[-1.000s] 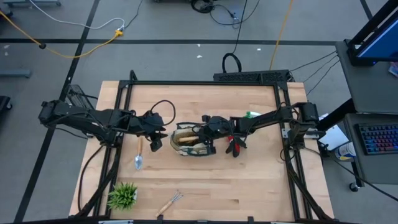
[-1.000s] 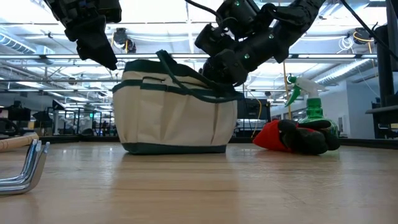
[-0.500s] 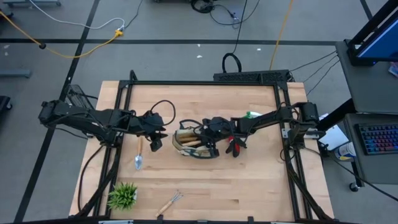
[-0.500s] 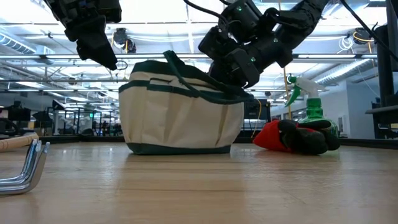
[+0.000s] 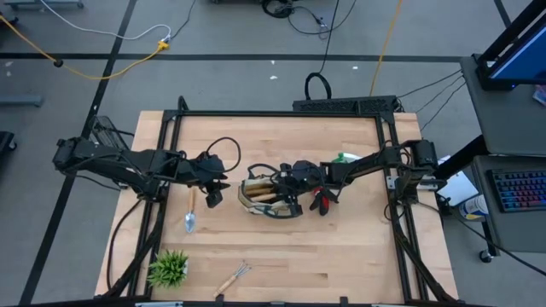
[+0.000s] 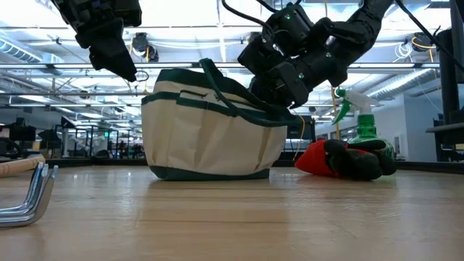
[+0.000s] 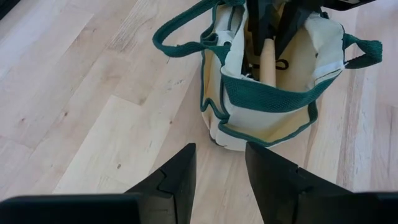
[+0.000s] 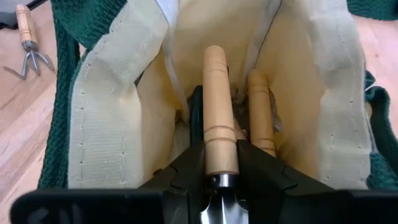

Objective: Pick & Place Garden tools in Gardening bag
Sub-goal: Put the right brown trowel into the green gardening bag, then put the brown trowel into the green gardening bag

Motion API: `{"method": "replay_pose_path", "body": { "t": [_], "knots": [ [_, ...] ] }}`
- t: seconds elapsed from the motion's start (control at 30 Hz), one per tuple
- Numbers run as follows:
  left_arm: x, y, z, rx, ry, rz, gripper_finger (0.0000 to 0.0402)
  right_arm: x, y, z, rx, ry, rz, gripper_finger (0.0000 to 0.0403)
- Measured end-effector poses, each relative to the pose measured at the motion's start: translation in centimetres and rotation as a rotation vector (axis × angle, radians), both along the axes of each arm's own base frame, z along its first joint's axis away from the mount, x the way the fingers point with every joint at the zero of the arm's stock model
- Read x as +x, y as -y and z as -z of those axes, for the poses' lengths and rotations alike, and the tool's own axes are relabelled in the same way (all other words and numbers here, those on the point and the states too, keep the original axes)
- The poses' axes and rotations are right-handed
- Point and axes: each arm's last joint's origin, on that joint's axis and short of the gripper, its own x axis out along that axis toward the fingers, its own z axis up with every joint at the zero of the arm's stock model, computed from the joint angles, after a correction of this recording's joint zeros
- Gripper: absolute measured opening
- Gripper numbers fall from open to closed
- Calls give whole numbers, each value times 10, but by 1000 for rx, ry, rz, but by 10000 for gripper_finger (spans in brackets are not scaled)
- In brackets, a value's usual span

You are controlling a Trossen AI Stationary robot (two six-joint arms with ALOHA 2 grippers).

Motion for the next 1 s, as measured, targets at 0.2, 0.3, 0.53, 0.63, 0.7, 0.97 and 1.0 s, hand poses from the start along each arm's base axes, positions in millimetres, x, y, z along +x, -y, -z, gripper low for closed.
{"method": "replay_pose_path", "body": {
  "t": [0.2,0.3,0.53,0.63,0.7,0.97,1.0],
  "knots": [
    [0,0,0,0,0,0,145,1,0,-1,2,13,4,91],
    [0,0,0,0,0,0,145,1,0,-1,3,13,5,91],
    [0,0,0,0,0,0,145,1,0,-1,7,13,8,91],
    [0,0,0,0,0,0,145,1,0,-1,8,14,7,92],
    [0,0,0,0,0,0,145,1,0,-1,7,14,6,97],
    [-2,0,1,-26,-20,-31,145,1,0,-1,5,16,5,158],
    [-3,0,2,-34,-31,-42,145,1,0,-1,5,17,5,164]
  ]
}}
